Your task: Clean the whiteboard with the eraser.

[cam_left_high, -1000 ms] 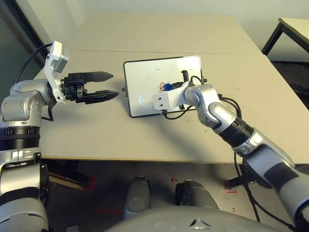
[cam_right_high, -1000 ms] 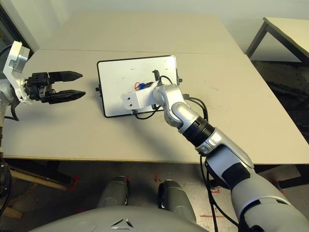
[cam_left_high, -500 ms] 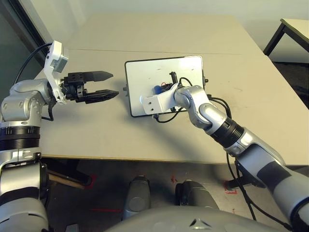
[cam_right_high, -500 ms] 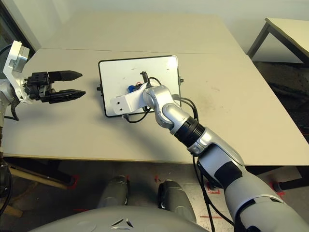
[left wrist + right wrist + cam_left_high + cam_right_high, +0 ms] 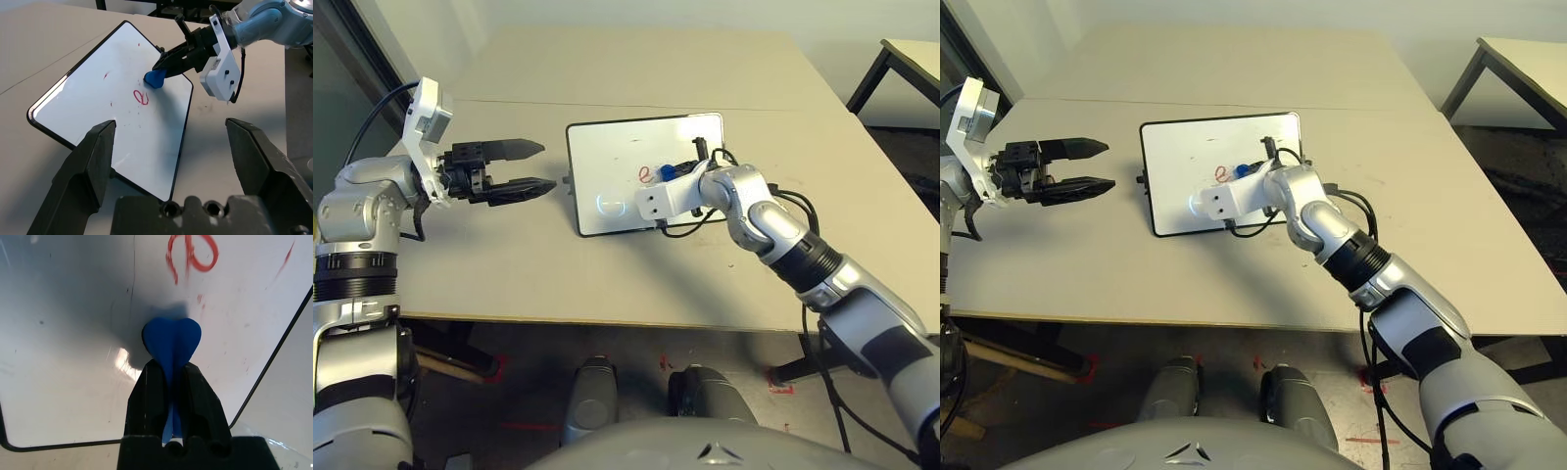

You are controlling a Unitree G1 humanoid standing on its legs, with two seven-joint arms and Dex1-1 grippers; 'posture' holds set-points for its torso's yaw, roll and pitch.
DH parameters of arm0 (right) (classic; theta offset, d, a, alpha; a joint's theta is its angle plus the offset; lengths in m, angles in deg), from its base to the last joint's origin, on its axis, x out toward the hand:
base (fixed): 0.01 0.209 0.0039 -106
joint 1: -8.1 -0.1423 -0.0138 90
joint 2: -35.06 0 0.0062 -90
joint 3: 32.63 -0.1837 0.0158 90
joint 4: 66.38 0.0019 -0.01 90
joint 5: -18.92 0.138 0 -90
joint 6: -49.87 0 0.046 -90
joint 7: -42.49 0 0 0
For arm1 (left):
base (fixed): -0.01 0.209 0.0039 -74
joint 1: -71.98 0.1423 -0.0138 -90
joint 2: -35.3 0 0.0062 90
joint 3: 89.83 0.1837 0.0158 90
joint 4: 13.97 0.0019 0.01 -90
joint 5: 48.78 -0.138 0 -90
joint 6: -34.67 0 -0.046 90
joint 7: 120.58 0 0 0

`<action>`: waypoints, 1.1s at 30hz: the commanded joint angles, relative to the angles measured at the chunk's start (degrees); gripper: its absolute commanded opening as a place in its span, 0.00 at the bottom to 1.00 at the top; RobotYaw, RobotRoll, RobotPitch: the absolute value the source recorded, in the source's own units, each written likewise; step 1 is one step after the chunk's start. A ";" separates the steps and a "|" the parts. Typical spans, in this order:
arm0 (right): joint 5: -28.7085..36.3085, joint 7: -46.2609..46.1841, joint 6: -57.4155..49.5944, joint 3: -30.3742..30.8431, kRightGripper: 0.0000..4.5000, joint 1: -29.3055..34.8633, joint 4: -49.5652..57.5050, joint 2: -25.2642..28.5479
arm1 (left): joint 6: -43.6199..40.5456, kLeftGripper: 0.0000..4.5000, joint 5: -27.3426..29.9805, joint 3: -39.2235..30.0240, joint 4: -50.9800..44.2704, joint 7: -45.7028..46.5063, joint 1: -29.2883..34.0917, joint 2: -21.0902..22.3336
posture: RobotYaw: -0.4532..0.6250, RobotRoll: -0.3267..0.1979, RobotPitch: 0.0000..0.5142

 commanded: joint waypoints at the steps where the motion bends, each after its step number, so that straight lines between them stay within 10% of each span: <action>1: -0.03 0.68 -0.44 -0.56 0.05 0.16 0.39 -0.57 | 0.49 1.00 -0.45 0.98 0.96 -0.44 -1.02 -0.22 | 0.68 0.62 0.02; 22: -4.28 -4.70 4.30 3.77 0.05 -2.19 -6.67 -7.94 | -0.25 1.00 0.19 -0.04 -0.25 -0.17 0.17 0.93 | 0.71 0.62 0.02; 33: -4.30 -4.11 4.90 1.94 0.05 -0.39 -5.78 -2.95 | 0.23 1.00 -0.23 0.62 0.82 -0.69 -1.04 0.69 | 0.70 0.62 0.01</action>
